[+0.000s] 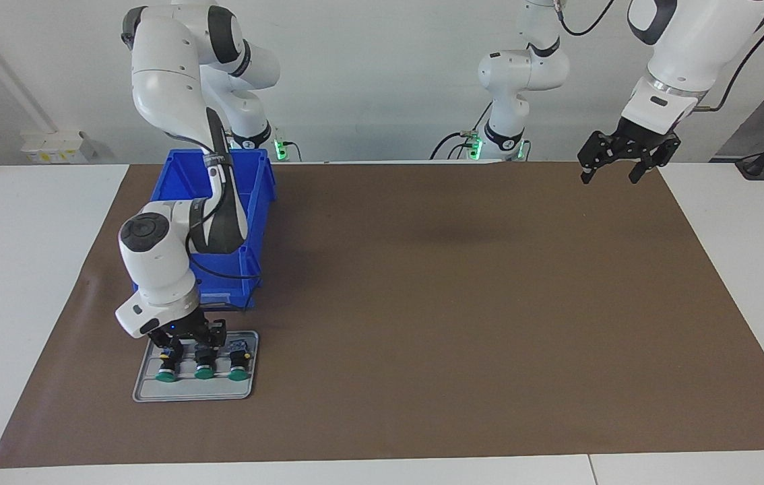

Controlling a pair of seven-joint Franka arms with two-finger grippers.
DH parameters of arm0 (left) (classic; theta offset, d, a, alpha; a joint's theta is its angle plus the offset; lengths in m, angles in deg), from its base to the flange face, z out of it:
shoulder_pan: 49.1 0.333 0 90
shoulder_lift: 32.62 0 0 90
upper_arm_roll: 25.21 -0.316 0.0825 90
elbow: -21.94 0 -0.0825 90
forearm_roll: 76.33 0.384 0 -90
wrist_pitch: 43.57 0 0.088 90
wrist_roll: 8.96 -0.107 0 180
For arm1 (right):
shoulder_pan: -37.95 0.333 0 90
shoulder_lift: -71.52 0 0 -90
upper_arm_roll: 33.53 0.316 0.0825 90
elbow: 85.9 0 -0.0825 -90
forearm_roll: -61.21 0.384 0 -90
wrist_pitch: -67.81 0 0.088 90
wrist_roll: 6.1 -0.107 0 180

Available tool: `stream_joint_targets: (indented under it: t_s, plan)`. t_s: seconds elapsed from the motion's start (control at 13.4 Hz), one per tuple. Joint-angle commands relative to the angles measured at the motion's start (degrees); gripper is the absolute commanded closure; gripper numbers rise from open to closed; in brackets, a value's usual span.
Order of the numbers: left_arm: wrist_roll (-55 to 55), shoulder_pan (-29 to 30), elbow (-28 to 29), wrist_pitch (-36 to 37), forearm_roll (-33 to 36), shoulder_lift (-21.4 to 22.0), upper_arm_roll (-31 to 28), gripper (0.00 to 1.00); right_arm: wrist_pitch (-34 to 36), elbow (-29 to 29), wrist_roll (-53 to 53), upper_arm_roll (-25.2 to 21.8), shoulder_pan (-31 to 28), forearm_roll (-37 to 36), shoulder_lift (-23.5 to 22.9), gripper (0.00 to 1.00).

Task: Place and press button with both arms
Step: 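Reach the right gripper to the metal tray and grasp a green button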

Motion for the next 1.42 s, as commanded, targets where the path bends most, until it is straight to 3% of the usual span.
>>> stream_joint_targets:
  t_s: [0.0,0.37,0.52,0.6,0.67,0.97,1.35]
  plan:
    - [-0.2,0.6,0.0,0.7,0.8,0.7,0.4,0.0,-1.7,-0.1,3.0,0.8,-1.0,1.3,-0.9,0.29]
    - [-0.2,0.6,0.0,0.8,0.8,0.7,0.4,0.0,-1.8,-0.9,4.5,0.8,-1.1,3.0,-1.6,0.31]
    - [-0.2,0.6,0.0,0.7,0.8,0.7,0.4,0.0,-1.8,-1.5,5.4,0.9,-1.4,3.9,-1.5,0.39]
    - [-0.2,0.6,0.0,0.8,0.8,0.7,0.4,0.0,-1.5,-1.4,6.2,0.9,-1.4,5.6,-1.4,0.51]
    - [-0.2,0.6,0.0,0.8,0.8,0.7,0.4,0.0,-1.3,-1.2,7.3,0.9,-1.4,6.8,-1.4,0.98]
    - [-0.2,0.6,0.0,0.8,0.8,0.7,0.4,0.0,0.1,-0.9,7.0,0.6,-1.3,7.6,2.3,1.0]
    - [-0.2,0.6,0.0,0.7,0.8,0.7,0.4,0.0,10.4,-0.9,-3.0,0.4,0.2,7.3,10.1,1.0]
